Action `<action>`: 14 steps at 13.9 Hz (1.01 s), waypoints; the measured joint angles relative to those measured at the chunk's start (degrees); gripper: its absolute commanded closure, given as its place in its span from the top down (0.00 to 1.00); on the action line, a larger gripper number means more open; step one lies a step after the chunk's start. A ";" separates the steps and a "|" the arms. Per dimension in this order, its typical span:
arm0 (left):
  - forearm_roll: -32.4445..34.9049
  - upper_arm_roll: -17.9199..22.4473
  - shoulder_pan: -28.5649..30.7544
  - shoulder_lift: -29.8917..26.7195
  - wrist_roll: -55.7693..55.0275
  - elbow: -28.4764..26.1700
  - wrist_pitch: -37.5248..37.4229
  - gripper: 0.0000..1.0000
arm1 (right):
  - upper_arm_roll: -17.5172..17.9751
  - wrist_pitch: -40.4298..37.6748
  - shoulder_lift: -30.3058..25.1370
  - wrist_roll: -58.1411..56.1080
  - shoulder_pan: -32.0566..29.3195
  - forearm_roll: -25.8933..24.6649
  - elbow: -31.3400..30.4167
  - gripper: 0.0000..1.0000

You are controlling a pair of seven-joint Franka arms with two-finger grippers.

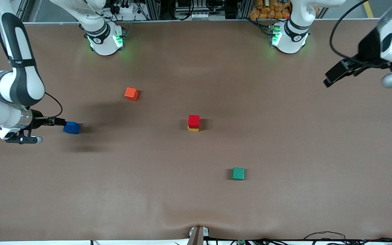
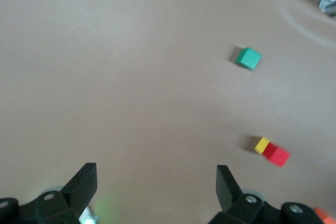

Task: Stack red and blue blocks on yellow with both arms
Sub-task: 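Raise the left gripper away while the right gripper reaches the blue cube, then lower the right gripper and close it on the blue cube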

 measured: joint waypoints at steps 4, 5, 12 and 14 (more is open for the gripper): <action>0.00 0.03 5.85 -0.91 15.23 -0.34 -4.31 1.00 | -0.05 5.31 0.66 0.02 -1.08 0.00 -4.22 1.00; 0.00 0.03 7.58 -1.07 18.35 -0.75 -4.91 1.00 | -0.07 6.00 1.15 0.01 -1.48 0.00 -4.63 1.00; 0.00 -0.12 10.98 -8.13 21.57 -13.06 -1.02 1.00 | -0.02 12.73 3.54 0.01 -1.98 0.00 -7.93 1.00; 0.00 -0.11 11.46 -8.99 21.57 -14.75 0.46 1.00 | 0.05 13.48 3.95 0.01 -1.98 0.00 -8.10 1.00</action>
